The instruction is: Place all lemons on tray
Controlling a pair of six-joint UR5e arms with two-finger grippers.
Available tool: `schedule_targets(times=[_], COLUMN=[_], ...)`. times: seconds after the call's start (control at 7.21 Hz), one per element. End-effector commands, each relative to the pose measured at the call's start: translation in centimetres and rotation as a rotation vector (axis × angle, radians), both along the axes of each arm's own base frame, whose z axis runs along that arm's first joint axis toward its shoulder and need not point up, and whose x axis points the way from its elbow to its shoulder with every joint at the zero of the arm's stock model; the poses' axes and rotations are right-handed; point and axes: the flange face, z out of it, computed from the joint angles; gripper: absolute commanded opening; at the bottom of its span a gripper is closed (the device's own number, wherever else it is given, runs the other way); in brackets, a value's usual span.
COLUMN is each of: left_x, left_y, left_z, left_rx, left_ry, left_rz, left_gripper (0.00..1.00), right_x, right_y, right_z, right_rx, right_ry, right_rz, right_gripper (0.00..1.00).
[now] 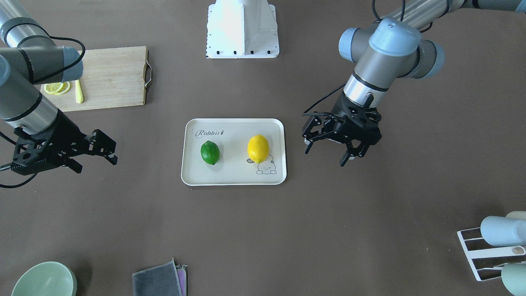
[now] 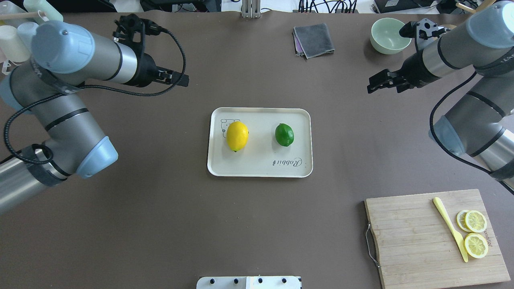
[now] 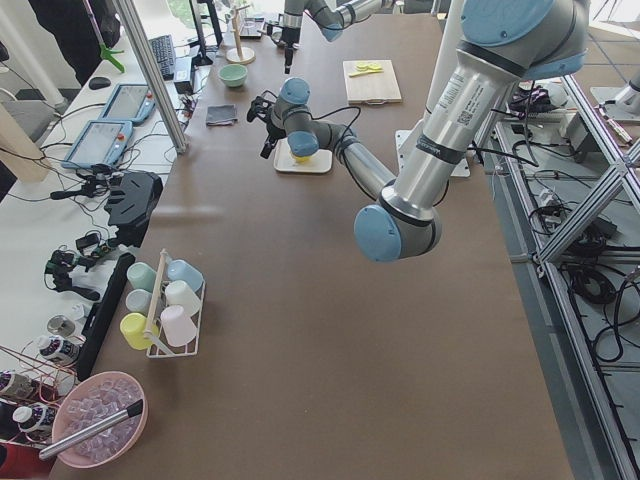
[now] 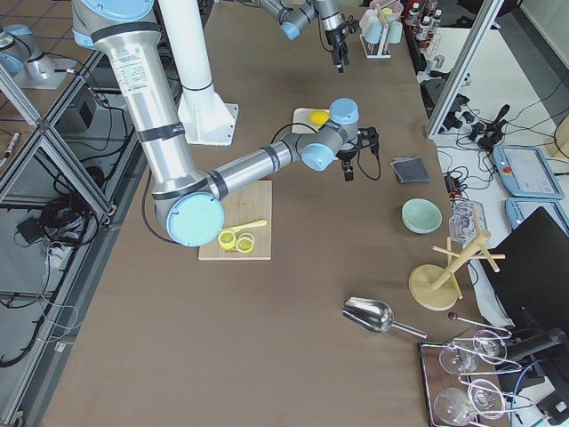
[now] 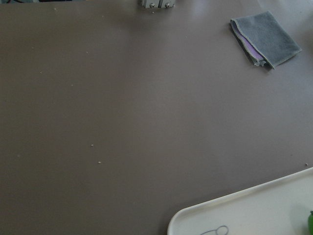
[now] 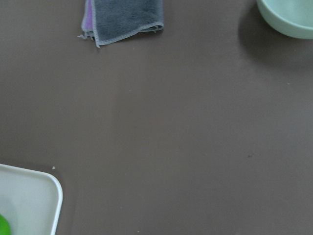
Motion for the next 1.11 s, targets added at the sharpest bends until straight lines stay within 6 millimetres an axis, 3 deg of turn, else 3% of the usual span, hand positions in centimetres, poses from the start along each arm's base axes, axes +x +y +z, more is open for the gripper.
schedule_targets(times=[0.0, 0.14, 0.28, 0.55, 0.69, 0.97], left_x=[-6.2, -9.5, -13.0, -25.0, -30.7, -39.5], left_y=[-0.2, 0.1, 1.7, 3.8, 4.1, 4.2], left_z=[5.4, 8.7, 13.8, 23.1, 25.4, 26.8], left_rx=[0.008, -0.038, -0.129, -0.088, -0.098, -0.236], left_ry=[-0.077, -0.102, -0.120, -0.263, -0.305, -0.295], left_rz=[-0.052, -0.080, -0.038, 0.045, 0.058, 0.035], left_gripper=[0.98, 0.98, 0.98, 0.98, 0.98, 0.98], right_x=[4.3, 7.1, 10.8, 18.9, 22.8, 30.8], right_y=[-0.3, 0.3, 0.3, 2.3, 4.3, 7.6], right_z=[3.5, 7.0, 9.6, 15.4, 19.2, 23.6], right_rx=[0.004, -0.048, -0.038, -0.009, 0.004, -0.039], right_ry=[0.044, 0.079, 0.112, 0.193, 0.239, 0.278], right_rz=[0.013, 0.040, 0.020, -0.069, -0.115, -0.133], right_gripper=[1.00, 1.00, 1.00, 1.00, 1.00, 1.00])
